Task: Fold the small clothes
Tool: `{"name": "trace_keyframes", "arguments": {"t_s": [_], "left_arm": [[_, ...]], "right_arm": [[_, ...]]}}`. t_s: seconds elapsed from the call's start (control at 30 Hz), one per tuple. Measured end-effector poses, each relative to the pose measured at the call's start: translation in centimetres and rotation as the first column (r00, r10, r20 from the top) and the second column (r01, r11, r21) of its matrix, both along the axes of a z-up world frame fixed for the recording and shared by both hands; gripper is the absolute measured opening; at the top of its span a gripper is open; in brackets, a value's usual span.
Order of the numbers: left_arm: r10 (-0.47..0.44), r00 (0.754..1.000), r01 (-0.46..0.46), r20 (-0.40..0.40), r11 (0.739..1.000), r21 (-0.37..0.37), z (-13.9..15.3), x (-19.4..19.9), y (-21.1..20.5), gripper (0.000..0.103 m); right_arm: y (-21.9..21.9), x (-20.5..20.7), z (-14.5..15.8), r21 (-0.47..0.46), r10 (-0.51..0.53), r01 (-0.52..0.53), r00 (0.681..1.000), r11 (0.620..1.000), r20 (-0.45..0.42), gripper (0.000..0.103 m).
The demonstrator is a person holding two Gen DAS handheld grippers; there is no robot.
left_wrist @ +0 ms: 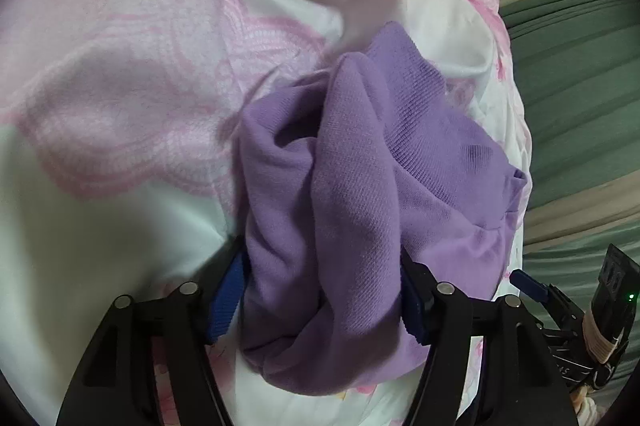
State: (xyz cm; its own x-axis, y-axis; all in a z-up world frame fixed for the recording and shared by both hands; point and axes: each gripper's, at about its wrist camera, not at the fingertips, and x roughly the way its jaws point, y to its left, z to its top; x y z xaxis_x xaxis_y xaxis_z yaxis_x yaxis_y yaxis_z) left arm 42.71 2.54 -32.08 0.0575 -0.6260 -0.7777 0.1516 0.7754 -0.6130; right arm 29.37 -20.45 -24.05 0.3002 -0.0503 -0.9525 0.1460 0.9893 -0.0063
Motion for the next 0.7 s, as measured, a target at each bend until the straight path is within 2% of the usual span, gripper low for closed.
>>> {"name": "trace_keyframes", "arguments": {"t_s": [0.03, 0.13, 0.27, 0.37, 0.43, 0.57, 0.7], "left_arm": [[-0.006, 1.0, 0.006, -0.013, 1.0, -0.009, 0.2, -0.1, -0.2, 0.046], [-0.026, 1.0, 0.026, 0.008, 1.0, 0.005, 1.6, -0.6, -0.7, 0.025], [0.004, 0.996, -0.008, 0.088, 0.999, 0.037, 5.1, -2.2, -0.3, 0.022], [0.038, 0.992, -0.043, 0.122, 0.998, 0.045, 7.0, -3.0, 0.2, 0.022], [0.051, 0.989, -0.062, 0.139, 0.995, 0.076, 7.9, -3.1, 0.1, 0.021], [0.019, 0.987, -0.043, 0.162, 0.988, 0.15, 9.0, -3.8, -1.4, 0.021], [-0.004, 0.985, -0.033, 0.172, 0.976, 0.214, 9.6, -3.9, -3.4, 0.021]], "right_arm": [[-0.1, 0.1, 0.0, 0.002, -0.008, 0.008, 1.0, 1.0, -0.001, 0.085], [-0.4, 0.4, 0.0, 0.024, -0.022, 0.022, 1.0, 0.999, 0.003, 0.085], [0.3, 0.8, 0.1, 0.036, -0.006, 0.005, 1.0, 0.999, 0.023, 0.084], [1.2, 1.5, -0.2, 0.042, 0.017, -0.018, 0.999, 0.999, 0.036, 0.083], [1.9, 2.3, -0.8, 0.034, 0.031, -0.032, 0.999, 0.999, 0.039, 0.082], [3.0, 4.3, -3.1, -0.003, 0.052, -0.052, 0.999, 0.999, -0.006, 0.082], [3.0, 6.0, -5.5, 0.008, 0.045, -0.045, 0.997, 0.999, -0.057, 0.083]]}}
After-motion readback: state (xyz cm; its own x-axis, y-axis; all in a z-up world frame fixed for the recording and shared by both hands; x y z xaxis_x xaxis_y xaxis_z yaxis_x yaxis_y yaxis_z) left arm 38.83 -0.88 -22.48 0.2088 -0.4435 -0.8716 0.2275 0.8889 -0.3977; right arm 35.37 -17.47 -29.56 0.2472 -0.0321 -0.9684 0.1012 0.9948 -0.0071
